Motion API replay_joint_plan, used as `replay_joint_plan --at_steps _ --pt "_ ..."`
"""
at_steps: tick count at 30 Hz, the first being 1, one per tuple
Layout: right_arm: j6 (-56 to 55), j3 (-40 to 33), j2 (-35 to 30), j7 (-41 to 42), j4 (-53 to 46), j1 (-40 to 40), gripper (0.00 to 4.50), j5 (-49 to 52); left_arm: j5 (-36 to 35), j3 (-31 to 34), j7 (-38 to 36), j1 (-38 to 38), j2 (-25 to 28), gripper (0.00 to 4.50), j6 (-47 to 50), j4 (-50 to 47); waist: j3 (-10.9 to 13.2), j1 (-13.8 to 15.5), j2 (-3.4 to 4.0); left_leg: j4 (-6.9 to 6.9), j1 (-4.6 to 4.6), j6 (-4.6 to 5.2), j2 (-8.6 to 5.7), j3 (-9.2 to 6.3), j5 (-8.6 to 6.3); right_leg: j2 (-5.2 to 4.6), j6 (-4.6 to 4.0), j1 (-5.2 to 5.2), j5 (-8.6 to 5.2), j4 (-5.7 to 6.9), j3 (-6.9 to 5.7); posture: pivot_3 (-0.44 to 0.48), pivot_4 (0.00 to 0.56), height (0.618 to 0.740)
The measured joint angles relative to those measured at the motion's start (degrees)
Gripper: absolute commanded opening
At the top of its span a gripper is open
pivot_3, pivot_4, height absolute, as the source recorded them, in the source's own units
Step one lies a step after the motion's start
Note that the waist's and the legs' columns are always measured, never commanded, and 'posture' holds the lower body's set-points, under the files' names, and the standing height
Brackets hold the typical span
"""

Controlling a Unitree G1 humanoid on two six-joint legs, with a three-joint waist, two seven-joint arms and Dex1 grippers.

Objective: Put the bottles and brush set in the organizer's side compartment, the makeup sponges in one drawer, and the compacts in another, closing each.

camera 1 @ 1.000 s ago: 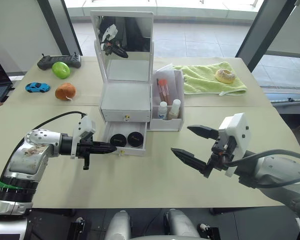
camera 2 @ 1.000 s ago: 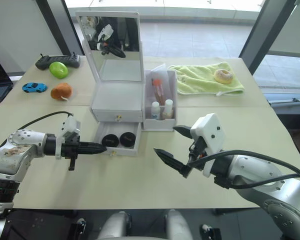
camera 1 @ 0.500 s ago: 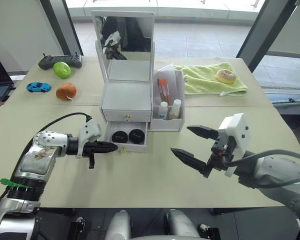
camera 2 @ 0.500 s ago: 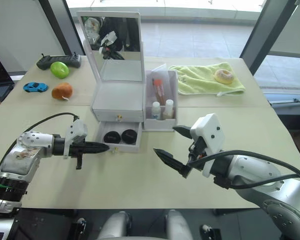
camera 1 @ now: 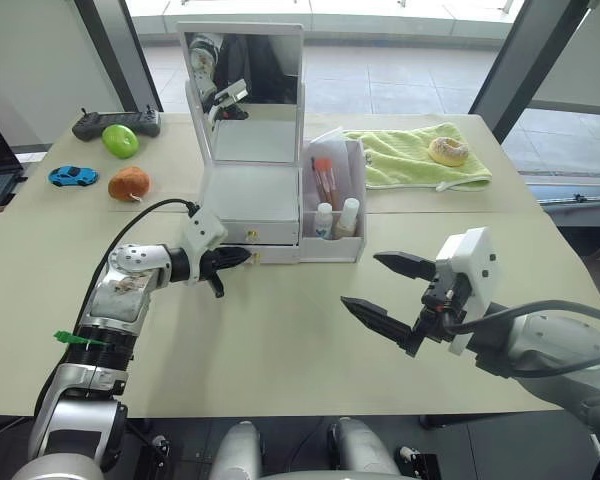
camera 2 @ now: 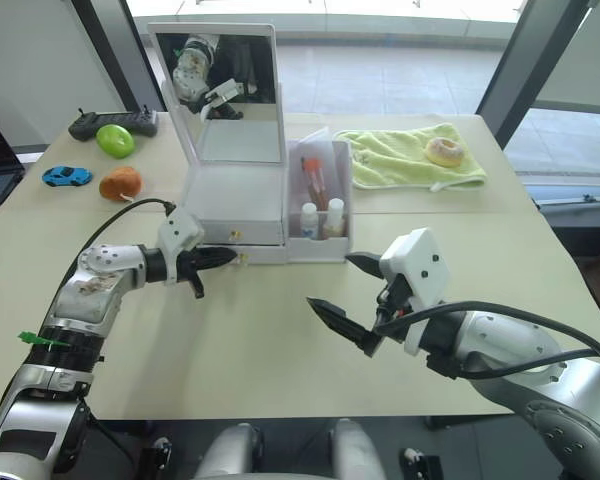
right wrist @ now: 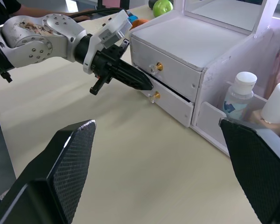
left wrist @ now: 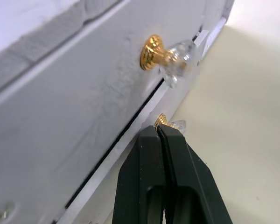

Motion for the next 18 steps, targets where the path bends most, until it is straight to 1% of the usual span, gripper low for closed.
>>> replay_joint_plan --at_steps 10,18 --pt "0.00 -0.02 0.06 -0.79 -0.65 0.77 4.50 0.06 0.06 -0.58 -0.05 -1.51 -0.17 0.08 1.57 2.03 0.00 -0.01 0.00 0.00 0.00 0.00 -0.01 0.00 0.00 0.00 0.00 0.00 0.00 0.01 0.00 0.000 0.150 0.740" --pt "-0.01 -0.11 0.06 -1.26 -0.78 1.30 4.50 0.07 0.32 -0.60 -0.73 -2.42 1.37 0.08 1.70 3.56 0.00 -0.11 0.00 0.00 0.01 0.00 0.00 -0.06 0.00 0.05 0.00 -0.01 0.00 0.03 0.00 0.000 0.150 0.740"
